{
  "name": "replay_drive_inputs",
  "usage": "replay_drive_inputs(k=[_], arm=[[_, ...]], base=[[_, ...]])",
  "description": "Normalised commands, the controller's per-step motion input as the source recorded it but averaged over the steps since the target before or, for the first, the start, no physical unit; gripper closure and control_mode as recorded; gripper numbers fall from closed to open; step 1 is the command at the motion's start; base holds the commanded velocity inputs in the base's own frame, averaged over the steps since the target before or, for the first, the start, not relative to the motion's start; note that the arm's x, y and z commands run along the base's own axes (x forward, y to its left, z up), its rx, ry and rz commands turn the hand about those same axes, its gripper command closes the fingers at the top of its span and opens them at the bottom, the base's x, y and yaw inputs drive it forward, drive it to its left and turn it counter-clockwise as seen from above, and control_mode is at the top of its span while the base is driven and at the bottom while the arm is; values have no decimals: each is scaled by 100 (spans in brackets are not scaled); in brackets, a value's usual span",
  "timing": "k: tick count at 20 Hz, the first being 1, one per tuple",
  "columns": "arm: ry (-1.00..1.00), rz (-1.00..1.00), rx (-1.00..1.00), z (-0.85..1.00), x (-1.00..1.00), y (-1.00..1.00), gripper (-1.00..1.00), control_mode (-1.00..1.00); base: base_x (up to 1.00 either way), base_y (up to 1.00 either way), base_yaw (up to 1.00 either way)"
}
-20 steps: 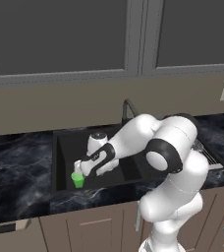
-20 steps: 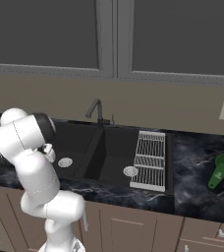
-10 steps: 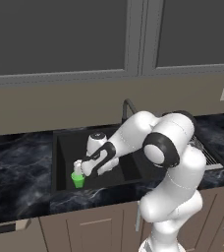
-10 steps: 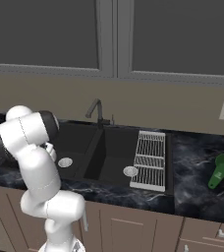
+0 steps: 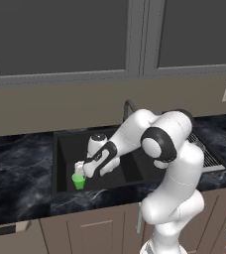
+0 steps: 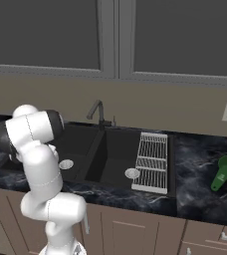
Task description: Move any existing items from the left basin to the right basin for drying. Then move the measuring cup from the counter to the left basin of the sink for washing.
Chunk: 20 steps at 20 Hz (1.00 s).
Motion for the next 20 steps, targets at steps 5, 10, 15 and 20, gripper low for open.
replay_drive_inputs(k=[5,10,15,20], arm=[[0,0,0,-3,9,2,-100,-100],[0,0,0,-1,9,6,-100,-100],[0,0,0,-8,13,7,-100,-100],[0,0,0,-14,6,8,-100,-100]], base=[[0,0,0],[0,0,0],[0,0,0],[0,0,0]])
